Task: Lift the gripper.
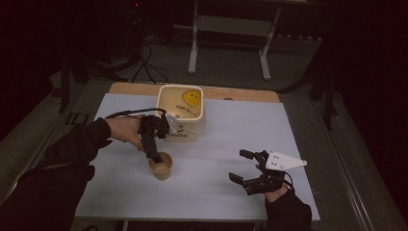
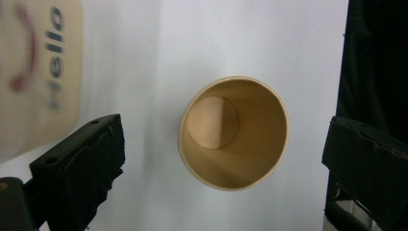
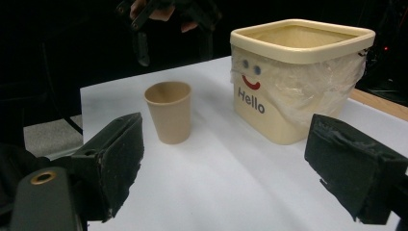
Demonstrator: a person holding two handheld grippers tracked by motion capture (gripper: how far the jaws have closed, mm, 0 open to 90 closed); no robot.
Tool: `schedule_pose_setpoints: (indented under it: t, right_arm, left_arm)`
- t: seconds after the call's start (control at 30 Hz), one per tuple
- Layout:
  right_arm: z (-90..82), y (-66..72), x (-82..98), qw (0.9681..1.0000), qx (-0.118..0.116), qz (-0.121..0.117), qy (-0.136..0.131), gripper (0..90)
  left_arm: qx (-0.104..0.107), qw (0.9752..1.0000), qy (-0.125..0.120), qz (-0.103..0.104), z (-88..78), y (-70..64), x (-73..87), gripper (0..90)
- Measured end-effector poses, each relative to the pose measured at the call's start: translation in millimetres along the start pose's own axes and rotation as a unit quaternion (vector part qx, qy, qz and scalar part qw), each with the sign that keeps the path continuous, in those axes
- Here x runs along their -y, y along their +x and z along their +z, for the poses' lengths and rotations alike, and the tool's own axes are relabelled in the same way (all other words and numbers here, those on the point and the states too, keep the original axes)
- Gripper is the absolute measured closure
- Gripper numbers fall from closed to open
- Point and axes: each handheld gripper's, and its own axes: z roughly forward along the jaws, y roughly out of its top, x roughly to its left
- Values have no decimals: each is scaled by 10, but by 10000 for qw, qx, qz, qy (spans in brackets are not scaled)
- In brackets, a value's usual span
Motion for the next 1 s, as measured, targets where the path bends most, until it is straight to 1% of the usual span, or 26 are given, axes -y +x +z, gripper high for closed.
schedule_pose_setpoints:
  t: [0.07,0.27,0.47,0.57,0.6,0.67,0.7,0.77,0.8,0.83,1.0]
  right_arm:
    - [1,0,0,10000,-10,5,-1,134]
    - [5,4,-7,10000,-38,20,24,134]
    - [5,-1,-4,10000,-42,28,25,134]
    - [12,2,-2,10000,-61,36,36,134]
    - [15,2,-2,10000,-70,35,47,134]
    - [20,3,-2,9999,-84,39,52,134]
    - [22,2,-1,9999,-85,36,52,134]
    - [23,2,0,9999,-89,42,62,134]
    - [23,2,-1,9999,-92,30,60,134]
    - [22,4,-2,9999,-95,34,56,134]
    - [15,1,-1,9999,-96,44,46,134]
  left_arm:
    - [-45,10000,-30,-18,-42,-3,-10,21]
    - [-41,10000,19,33,-138,-18,-42,21]
    - [-165,9998,77,46,-248,-33,-41,21]
    - [-225,9997,87,13,-318,-42,-55,21]
    - [-210,9997,78,11,-337,-46,-61,21]
    - [-247,9996,91,91,-396,-51,-87,21]
    - [-213,9997,76,101,-421,-51,-96,21]
    - [-281,9995,104,119,-469,-57,-114,21]
    - [-267,9995,96,121,-486,-57,-118,21]
    - [-310,9994,98,98,-513,-59,-126,21]
    - [-322,9994,53,138,-566,-75,-147,21]
